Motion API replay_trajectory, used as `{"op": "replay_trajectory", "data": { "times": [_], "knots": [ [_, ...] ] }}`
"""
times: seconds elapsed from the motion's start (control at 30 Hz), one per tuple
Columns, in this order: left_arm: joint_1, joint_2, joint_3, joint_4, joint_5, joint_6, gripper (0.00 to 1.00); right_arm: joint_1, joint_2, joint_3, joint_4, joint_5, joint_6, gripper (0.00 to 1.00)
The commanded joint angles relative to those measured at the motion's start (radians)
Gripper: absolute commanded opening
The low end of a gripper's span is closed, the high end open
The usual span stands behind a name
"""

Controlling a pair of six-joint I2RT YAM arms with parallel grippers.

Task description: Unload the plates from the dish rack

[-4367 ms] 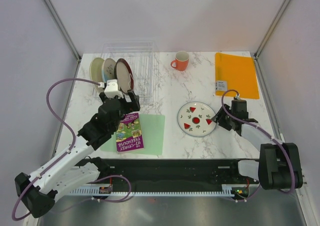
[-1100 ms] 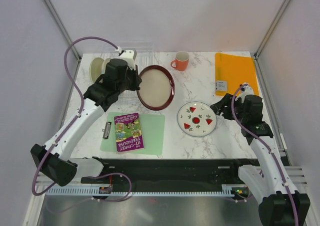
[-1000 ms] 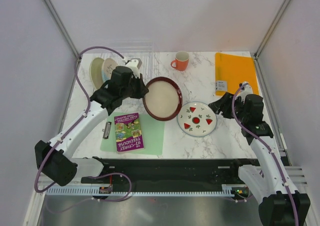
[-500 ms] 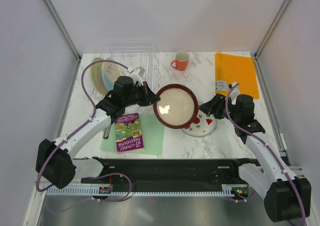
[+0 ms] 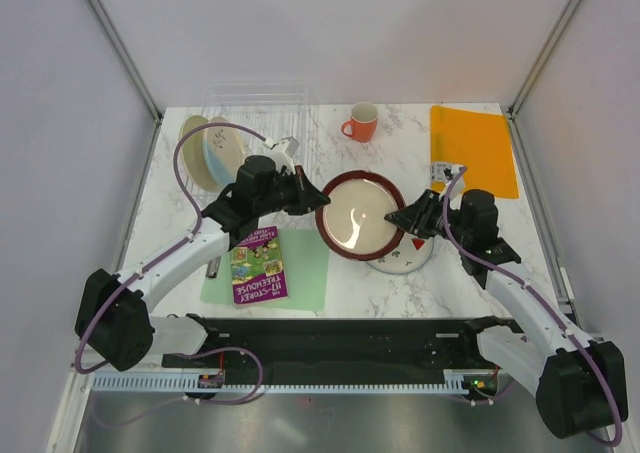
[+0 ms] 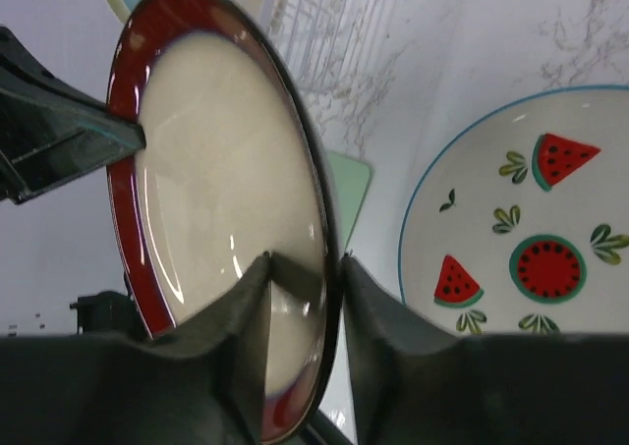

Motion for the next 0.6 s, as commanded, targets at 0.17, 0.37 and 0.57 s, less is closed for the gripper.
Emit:
{"op": "replay_trajectory", "data": {
  "times": [0.17, 0.37, 0.57],
  "knots": [
    [-0.01, -0.034, 0.022, 0.147, 0.021, -0.045, 0.13, 0.011, -0.02, -0.004, 0.013, 0.091, -0.005, 0.0],
    [-0.01, -0.092, 0.013, -0.087, -0.222, 0.084, 0.67, 0.008, -0.136, 0.05, -0.214, 0.329, -0.111, 0.0],
    [-0.01, -0.227, -0.058, -0.156, -0.431, 0.137, 0.78, -0.001, -0.129, 0.074, -0.294, 0.432, -0.14, 0.0]
  ]
}}
